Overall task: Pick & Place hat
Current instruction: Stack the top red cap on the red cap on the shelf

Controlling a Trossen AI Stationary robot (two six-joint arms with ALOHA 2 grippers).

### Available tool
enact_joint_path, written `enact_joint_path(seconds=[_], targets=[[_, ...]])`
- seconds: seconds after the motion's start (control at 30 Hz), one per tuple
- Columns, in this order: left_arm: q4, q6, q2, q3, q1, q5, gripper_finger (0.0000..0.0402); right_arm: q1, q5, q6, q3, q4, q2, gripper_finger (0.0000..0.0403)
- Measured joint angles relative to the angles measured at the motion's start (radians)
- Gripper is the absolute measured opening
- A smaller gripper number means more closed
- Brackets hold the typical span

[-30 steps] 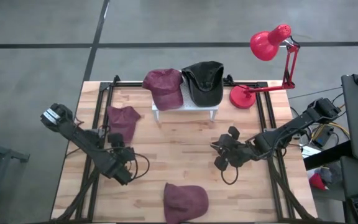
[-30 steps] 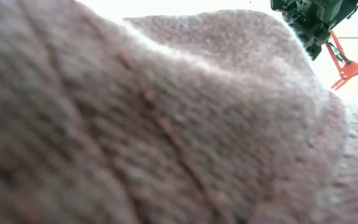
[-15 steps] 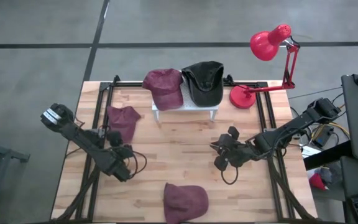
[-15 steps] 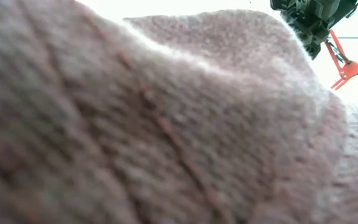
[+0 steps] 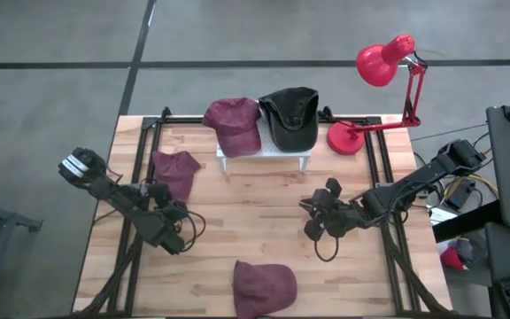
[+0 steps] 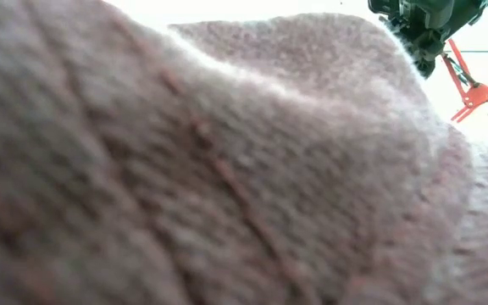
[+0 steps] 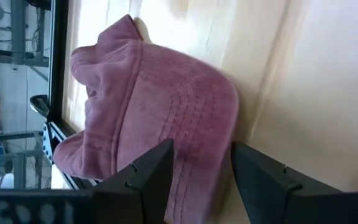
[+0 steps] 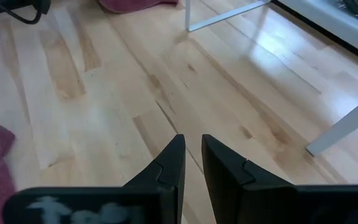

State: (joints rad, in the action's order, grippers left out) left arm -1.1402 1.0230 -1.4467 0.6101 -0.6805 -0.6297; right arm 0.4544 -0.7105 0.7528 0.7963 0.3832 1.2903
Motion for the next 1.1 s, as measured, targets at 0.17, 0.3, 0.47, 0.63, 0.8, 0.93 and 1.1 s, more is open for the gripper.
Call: enact_joint_path(seconds=[0.17,0.3,0.47,0.63,0.8,0.93,1.1], targets=[[0.105,-0.026,0.0,-0.066,0.005,-0.029,0.0184,-0.001,0.0,-0.004,0.0,0.0,0.0,0.0052],[0.185,-0.046,0.0,-0.114,0.005,-0.035,0.0184,-0.001,0.0,-0.005,0.0,0.001,0.0,0.0052],[0.188,-0.066,0.0,-0.122,0.006,-0.015,0.0183,-0.001,0.0,-0.003,0.0,0.001,0.0,0.0052],[0.175,-0.11,0.0,-0.093,0.007,0.028,0.0183,-0.001,0.001,0.0,0.0,0.001,0.0,0.0052],[0.125,-0.108,0.0,-0.079,0.007,0.034,0.0183,-0.001,0.001,-0.001,0.0,0.001,0.0,0.0052],[0.071,-0.08,0.0,-0.08,0.014,0.034,0.0183,-0.001,0.002,-0.001,0.0,0.001,0.0,0.0052],[0.072,-0.069,0.0,-0.079,0.028,-0.032,0.0183,-0.001,0.002,-0.001,0.0,0.001,0.0,0.0052]])
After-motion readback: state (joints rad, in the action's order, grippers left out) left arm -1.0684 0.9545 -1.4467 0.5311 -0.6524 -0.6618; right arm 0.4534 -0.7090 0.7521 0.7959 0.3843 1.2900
